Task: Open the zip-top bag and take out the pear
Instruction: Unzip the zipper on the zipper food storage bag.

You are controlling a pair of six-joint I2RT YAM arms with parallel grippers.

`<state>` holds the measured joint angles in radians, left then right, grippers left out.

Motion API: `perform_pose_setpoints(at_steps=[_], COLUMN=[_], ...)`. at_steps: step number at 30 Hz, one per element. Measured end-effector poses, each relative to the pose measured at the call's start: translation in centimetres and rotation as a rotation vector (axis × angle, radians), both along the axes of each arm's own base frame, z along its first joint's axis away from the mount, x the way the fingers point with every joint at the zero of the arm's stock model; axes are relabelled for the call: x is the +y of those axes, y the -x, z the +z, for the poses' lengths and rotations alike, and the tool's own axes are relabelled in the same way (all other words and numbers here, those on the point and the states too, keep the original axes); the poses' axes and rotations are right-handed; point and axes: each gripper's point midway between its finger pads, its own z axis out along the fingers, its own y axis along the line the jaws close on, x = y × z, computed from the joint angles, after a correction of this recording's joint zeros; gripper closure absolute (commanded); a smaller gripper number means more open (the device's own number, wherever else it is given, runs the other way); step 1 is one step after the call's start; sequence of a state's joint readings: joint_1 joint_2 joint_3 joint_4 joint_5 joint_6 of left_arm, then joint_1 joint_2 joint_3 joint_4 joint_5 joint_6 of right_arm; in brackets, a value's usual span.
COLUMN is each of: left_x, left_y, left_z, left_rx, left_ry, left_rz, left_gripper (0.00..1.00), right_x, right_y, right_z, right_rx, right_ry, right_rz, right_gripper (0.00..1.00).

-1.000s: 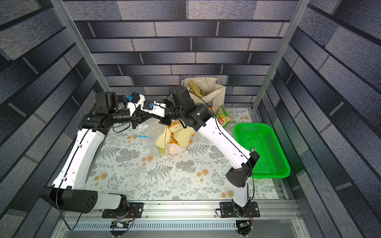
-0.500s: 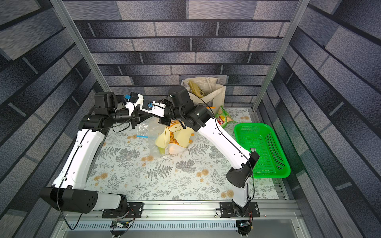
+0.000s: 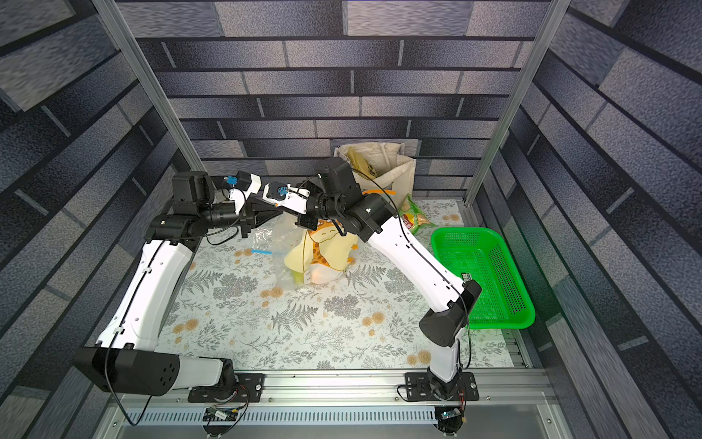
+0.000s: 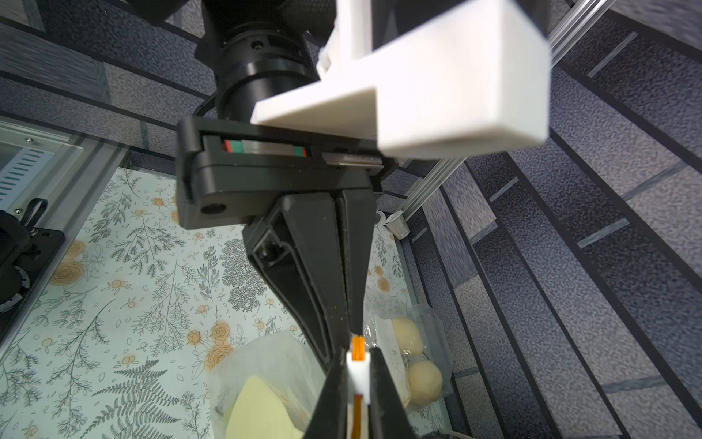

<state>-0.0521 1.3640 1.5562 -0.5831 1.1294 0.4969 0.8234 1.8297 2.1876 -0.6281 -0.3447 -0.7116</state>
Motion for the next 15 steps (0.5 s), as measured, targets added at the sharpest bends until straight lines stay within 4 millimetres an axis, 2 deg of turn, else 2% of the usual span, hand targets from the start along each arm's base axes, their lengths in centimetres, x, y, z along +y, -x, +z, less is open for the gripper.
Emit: perform_pose_setpoints(at_steps=[10, 15], left_x=[0.2, 1.5], left_y=[0.2, -0.2], left_z=[0.2, 0.5], left_rx=[-0.009, -0.025], left_ry=[0.014, 0.01], left_rz=[-0.011, 0.034], left_gripper=[1.0, 1.0], right_x=[-1.9, -3.9], right_y=[-0.1, -1.4], right_z=[-0.5, -0.4], right_rx=[0.038, 0.036], right_ry=[-0.015, -0.014], right_rz=[-0.003, -0.055], right_gripper=[0.93, 0.93])
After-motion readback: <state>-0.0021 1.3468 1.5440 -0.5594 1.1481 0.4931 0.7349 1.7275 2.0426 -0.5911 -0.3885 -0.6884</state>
